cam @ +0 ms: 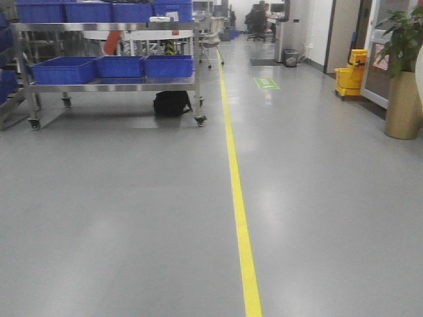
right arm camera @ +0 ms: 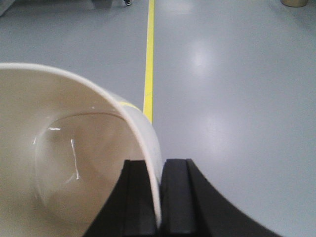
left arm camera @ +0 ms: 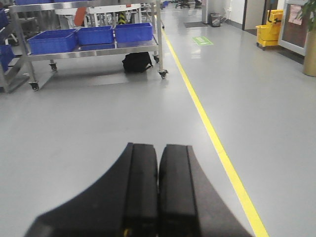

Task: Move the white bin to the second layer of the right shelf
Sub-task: 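Drive along the yellow-lined aisle carrying the bin in the right gripper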

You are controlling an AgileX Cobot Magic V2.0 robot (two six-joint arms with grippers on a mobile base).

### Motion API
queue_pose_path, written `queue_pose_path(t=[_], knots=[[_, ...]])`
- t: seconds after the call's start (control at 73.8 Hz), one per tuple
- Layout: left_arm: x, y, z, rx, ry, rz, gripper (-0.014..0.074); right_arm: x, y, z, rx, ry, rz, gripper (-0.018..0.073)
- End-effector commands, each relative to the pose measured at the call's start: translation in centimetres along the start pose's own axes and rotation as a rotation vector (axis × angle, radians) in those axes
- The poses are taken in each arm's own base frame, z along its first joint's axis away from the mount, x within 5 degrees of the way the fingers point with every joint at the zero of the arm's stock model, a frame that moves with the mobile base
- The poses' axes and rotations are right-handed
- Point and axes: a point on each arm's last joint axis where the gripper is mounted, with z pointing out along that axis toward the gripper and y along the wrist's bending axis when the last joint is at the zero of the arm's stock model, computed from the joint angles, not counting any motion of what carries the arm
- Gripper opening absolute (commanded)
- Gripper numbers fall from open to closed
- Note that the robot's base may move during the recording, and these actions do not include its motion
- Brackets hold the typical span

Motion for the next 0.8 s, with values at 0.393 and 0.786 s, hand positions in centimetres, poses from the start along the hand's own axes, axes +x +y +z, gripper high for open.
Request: queue_pose_path(t=[0.393,0.786], knots=[[0.38,-0.04,0.10,0.001,-0.063,-0.005,0.0085,-1.63,0.21,-0.43,-0.015,-0.120,0.005,0.0047],[0.38,-0.04,0.10,0.001,-0.063,-0.005,0.0085,-1.63,0.21,-0.43,-0.015,-0.120,0.005,0.0047]])
